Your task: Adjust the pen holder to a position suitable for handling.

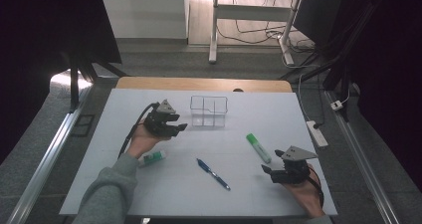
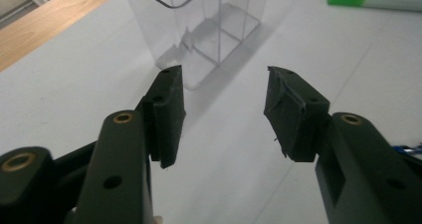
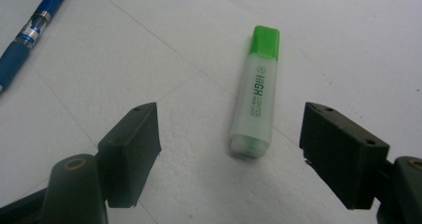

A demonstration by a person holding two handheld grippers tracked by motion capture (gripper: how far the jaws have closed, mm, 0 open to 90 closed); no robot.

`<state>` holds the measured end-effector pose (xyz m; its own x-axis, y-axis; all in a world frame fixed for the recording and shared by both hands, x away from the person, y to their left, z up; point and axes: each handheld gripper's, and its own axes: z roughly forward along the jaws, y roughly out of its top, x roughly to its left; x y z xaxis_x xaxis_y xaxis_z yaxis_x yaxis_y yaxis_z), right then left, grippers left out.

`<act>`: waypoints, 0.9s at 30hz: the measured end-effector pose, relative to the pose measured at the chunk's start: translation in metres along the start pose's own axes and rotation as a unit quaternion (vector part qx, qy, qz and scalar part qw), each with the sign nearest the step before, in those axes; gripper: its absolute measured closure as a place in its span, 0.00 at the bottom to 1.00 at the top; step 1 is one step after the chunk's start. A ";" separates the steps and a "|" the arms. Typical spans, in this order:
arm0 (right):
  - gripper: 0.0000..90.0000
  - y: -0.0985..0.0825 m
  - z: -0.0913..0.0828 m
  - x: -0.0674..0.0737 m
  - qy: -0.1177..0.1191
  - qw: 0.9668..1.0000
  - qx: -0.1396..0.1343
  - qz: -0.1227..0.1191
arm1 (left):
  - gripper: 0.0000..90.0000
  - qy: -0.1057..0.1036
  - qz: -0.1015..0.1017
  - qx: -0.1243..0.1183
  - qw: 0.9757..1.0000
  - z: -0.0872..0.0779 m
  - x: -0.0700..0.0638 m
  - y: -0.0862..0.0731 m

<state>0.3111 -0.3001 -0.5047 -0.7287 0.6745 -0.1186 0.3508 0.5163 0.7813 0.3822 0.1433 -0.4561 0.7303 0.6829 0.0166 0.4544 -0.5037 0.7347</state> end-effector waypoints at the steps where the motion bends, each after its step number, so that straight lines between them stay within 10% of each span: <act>1: 0.26 0.000 0.000 0.000 0.000 1.000 0.000 0.000 | 0.54 -0.002 0.000 -0.002 1.000 -0.001 -0.002 -0.002; 27: 0.26 0.000 -0.001 0.000 -0.003 1.000 -0.004 0.002 | 0.43 0.016 -0.028 -0.022 0.999 -0.061 -0.039 -0.080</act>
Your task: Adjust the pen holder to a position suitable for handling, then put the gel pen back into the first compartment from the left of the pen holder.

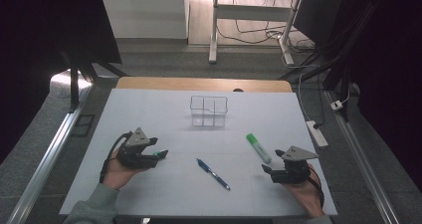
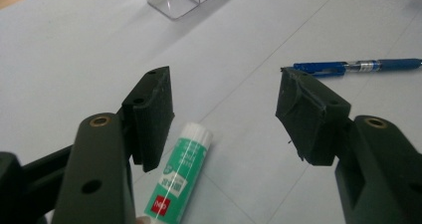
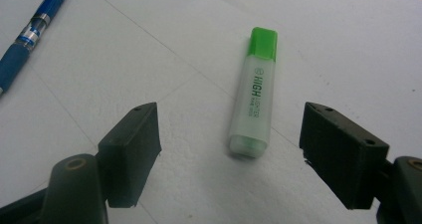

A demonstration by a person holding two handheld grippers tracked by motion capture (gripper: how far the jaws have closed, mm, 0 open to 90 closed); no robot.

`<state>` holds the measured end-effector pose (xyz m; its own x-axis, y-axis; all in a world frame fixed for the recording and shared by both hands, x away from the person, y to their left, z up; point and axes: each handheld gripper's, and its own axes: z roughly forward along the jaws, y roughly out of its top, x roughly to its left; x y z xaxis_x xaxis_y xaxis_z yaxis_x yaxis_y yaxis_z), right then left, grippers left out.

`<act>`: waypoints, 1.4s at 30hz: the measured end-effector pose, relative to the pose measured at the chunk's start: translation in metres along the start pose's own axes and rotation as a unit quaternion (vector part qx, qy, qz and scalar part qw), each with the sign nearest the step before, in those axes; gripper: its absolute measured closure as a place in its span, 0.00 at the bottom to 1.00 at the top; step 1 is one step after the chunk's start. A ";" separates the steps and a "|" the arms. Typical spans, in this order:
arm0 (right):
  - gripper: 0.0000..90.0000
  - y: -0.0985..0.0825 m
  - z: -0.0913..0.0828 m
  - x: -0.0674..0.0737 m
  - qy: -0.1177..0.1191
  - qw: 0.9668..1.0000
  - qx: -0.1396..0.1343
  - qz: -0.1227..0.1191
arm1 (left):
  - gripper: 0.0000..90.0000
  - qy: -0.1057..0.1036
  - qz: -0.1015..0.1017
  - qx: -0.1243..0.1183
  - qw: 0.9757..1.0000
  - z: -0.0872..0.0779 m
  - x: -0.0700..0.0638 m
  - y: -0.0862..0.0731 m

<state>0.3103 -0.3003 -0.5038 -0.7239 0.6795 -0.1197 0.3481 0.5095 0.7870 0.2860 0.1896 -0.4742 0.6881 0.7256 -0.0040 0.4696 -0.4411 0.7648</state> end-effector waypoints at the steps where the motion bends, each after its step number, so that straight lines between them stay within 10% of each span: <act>1: 0.27 0.000 0.000 0.000 0.000 1.000 0.000 0.001 | 0.43 0.002 -0.001 0.000 1.000 -0.001 0.000 -0.001; 24: 0.28 0.007 0.001 0.001 0.010 1.000 -0.009 0.004 | 0.41 -0.010 0.011 0.007 1.000 0.000 -0.007 -0.020; 42: 0.31 0.040 0.005 0.019 0.065 0.997 -0.026 -0.010 | 0.41 0.003 0.003 0.001 1.000 -0.011 -0.009 -0.027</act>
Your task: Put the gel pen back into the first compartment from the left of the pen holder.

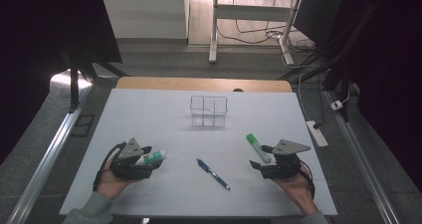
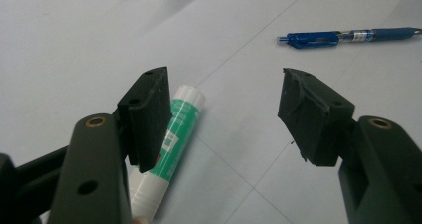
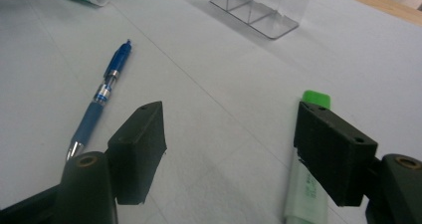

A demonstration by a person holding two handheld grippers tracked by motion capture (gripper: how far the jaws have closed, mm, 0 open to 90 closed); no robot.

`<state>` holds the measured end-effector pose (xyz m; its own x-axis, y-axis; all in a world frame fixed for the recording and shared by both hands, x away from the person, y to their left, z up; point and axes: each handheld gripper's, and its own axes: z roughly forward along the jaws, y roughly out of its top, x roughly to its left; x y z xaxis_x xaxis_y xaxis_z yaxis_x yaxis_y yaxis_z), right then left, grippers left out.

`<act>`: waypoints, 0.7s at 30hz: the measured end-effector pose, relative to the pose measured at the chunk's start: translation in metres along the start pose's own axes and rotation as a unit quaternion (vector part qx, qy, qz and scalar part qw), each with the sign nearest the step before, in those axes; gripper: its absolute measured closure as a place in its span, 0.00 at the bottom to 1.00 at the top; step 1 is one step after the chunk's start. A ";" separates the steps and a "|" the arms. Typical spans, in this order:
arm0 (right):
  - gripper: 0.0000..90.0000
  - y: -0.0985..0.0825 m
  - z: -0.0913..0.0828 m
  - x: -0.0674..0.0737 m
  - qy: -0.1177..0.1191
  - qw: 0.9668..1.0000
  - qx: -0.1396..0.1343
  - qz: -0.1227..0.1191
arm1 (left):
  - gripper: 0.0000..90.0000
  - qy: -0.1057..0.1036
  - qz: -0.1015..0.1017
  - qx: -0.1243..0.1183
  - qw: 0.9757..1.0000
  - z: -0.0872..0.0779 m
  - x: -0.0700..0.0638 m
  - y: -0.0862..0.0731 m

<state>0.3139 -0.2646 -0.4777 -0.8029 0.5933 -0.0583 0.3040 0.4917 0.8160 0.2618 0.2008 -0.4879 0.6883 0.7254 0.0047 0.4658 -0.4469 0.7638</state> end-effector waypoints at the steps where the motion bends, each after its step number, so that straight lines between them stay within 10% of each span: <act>1: 0.31 0.002 0.001 0.000 0.005 1.000 0.001 -0.001 | 0.41 0.001 -0.001 0.000 1.000 0.000 0.000 -0.001; 21: 0.32 0.031 0.018 0.006 0.022 0.999 0.035 -0.004 | 0.40 -0.002 0.000 -0.005 1.000 -0.003 -0.002 0.002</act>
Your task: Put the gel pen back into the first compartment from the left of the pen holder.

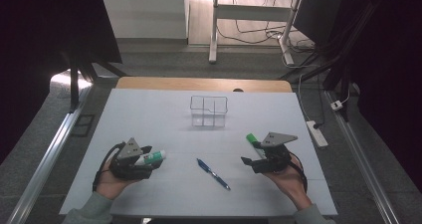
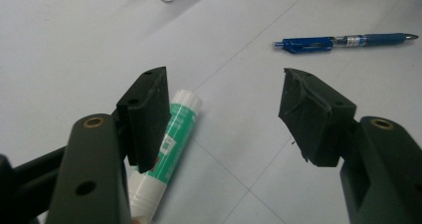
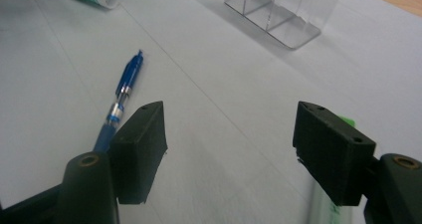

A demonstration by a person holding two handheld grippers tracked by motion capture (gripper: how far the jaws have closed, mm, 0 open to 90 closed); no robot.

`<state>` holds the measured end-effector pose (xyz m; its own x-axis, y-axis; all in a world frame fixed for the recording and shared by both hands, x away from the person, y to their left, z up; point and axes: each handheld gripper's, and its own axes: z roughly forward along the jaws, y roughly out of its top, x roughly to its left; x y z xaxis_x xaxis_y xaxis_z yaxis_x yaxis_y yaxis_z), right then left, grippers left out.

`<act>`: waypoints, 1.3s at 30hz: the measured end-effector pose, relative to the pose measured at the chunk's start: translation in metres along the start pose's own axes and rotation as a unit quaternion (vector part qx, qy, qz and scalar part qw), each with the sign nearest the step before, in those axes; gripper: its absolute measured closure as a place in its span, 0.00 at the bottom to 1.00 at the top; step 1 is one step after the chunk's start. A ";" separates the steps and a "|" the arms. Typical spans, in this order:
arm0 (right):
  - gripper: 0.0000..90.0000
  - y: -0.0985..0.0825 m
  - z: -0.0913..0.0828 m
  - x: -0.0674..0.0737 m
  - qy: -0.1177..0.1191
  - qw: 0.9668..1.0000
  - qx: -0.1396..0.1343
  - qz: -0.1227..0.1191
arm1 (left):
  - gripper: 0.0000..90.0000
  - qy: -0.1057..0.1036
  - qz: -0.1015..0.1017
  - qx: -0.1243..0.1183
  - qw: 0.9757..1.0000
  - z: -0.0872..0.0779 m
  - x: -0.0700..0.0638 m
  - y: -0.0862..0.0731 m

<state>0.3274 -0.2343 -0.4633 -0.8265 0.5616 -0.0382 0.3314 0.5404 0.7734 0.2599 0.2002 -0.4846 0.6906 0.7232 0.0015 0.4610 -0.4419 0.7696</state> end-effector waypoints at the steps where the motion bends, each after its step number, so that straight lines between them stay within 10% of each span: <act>1: 0.32 0.008 0.005 0.000 0.007 1.000 0.004 -0.001 | 0.40 0.000 -0.001 0.001 1.000 0.000 0.000 0.000; 15: 0.33 0.050 0.032 0.026 0.042 0.998 0.040 -0.017 | 0.40 0.007 -0.009 0.005 1.000 -0.001 0.001 -0.004; 39: 0.34 0.039 0.065 0.044 0.073 0.989 0.124 -0.020 | 0.40 0.010 -0.002 0.011 1.000 0.001 -0.001 -0.006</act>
<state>0.3332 -0.1481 -0.4760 -0.8926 0.4491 0.0402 0.3830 0.7083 0.5930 0.2571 0.2022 -0.4899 0.6773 0.7356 0.0117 0.4765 -0.4508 0.7548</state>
